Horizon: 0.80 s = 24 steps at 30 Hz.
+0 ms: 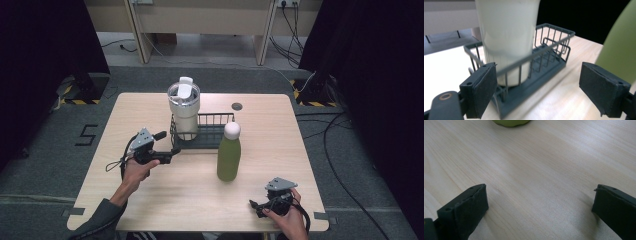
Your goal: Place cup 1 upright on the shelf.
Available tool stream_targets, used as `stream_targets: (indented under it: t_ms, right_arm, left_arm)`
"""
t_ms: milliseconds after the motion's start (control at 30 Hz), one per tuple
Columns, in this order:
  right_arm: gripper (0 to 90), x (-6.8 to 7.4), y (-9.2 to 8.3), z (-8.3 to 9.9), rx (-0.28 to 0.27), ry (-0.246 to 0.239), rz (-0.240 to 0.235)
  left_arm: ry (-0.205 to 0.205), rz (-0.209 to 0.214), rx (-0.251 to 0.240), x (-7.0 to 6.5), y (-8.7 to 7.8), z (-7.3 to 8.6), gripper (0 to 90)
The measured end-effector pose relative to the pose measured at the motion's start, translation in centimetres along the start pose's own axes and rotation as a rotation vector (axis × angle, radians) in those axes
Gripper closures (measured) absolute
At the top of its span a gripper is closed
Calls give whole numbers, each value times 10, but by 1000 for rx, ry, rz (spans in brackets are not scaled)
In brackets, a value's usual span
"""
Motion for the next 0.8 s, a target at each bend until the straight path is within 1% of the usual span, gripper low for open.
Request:
stream_targets:
  t_ms: [33, 133, 267, 333, 533, 567, 633, 700, 800]
  right_arm:
    - [3, 0, 0, 0, 0, 0, 0]
    - [3, 0, 0, 0, 0, 1, 0]
    - [3, 0, 0, 0, 0, 0, 1]
    - [3, 0, 0, 0, 0, 0, 1]
    - [3, 0, 0, 0, 0, 0, 1]
    - [3, 0, 0, 0, 0, 0, 1]
    - [3, 0, 0, 0, 0, 0, 1]
    - [3, 0, 0, 0, 0, 1, 1]
    - [3, 0, 0, 0, 0, 0, 1]
  left_arm:
    - [-6, 4, 6, -2, -4, 3, 146]
    - [-19, 15, 5, -5, -11, 11, 146]
    - [-21, 13, 12, -9, -20, 22, 146]
    - [-21, 19, 34, -12, -22, 29, 146]
    - [-31, 24, 59, -17, -29, 46, 146]
    - [-28, 23, 70, -18, -31, 51, 146]
    - [-20, 15, 80, -19, -32, 55, 146]
    - [-20, 17, 93, -20, -34, 61, 146]
    - [-6, 11, 111, -22, -38, 69, 146]
Point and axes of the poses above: each handheld gripper's, and its own axes: y roughly forward along the jaws, z roughly out of its underside, x roughly to its left, the point moved 10 cm from there along y, roughly forward along the jaws, and after that the axes turned 9 degrees about x, right-handed, at the moved point
